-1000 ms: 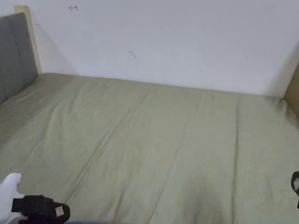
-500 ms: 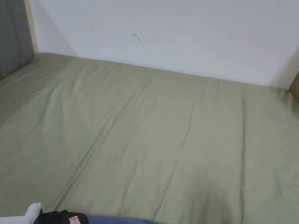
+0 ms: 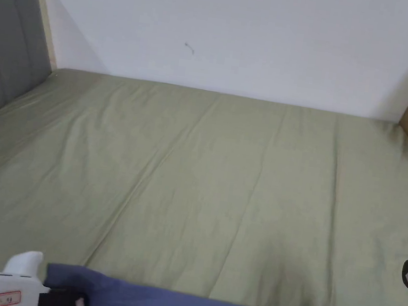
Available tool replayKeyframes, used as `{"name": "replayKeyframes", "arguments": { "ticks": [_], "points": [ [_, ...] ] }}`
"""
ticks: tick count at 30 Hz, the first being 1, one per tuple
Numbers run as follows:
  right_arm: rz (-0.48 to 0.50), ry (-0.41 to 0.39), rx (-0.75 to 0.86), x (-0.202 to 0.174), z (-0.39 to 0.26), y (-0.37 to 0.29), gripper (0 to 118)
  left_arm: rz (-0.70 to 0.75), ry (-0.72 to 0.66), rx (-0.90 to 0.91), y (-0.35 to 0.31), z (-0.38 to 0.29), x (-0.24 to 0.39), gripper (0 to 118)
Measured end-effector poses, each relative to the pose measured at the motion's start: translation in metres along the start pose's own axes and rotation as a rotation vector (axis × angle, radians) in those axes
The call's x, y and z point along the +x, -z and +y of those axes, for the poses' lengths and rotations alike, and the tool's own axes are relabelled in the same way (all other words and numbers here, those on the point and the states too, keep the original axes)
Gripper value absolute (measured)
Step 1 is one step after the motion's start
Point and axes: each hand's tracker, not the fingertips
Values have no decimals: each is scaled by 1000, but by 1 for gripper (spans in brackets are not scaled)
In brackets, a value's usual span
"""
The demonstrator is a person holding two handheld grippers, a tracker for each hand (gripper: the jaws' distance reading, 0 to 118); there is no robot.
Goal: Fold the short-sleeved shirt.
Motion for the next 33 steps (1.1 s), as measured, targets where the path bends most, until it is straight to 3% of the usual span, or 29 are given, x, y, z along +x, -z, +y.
{"name": "replayKeyframes", "arguments": {
  "ticks": [2, 4, 11, 15, 17, 19, 20, 25, 30, 31, 32, 33],
  "points": [
    [15, 5, 2, 1, -2, 0, 0, 325, 180, 28, -18, 2, 18, 10],
    [25, 10, 2, 3, -4, 0, 0, 372, 276, 25, -26, 1, 32, 10],
    [39, 52, 10, 17, -13, -9, 0, -6, 191, -31, -19, 4, 119, 10],
    [26, 80, 10, 26, -14, -18, 0, -123, 170, -136, 23, 2, 174, 13],
    [18, 84, 19, 30, -13, -24, 0, -129, 202, -186, 46, -5, 196, 35],
    [7, 87, 32, 34, -13, -30, 0, -167, 229, -219, 61, -11, 212, 88],
    [5, 92, 36, 36, -13, -33, 0, -194, 225, -238, 67, -14, 218, 97],
    [-3, 97, 34, 46, -17, -36, 0, -254, 203, -220, 58, -15, 223, 98],
    [5, 120, 15, 51, -23, -26, 0, -124, 290, -139, 34, -6, 207, 98],
    [6, 121, 12, 51, -24, -25, 0, -100, 312, -114, 30, -6, 204, 90],
    [7, 120, 10, 51, -25, -24, 0, -55, 336, -84, 27, -6, 201, 73],
    [8, 117, 7, 51, -26, -23, 0, -10, 358, -78, 28, -7, 198, 39]
  ]
}}
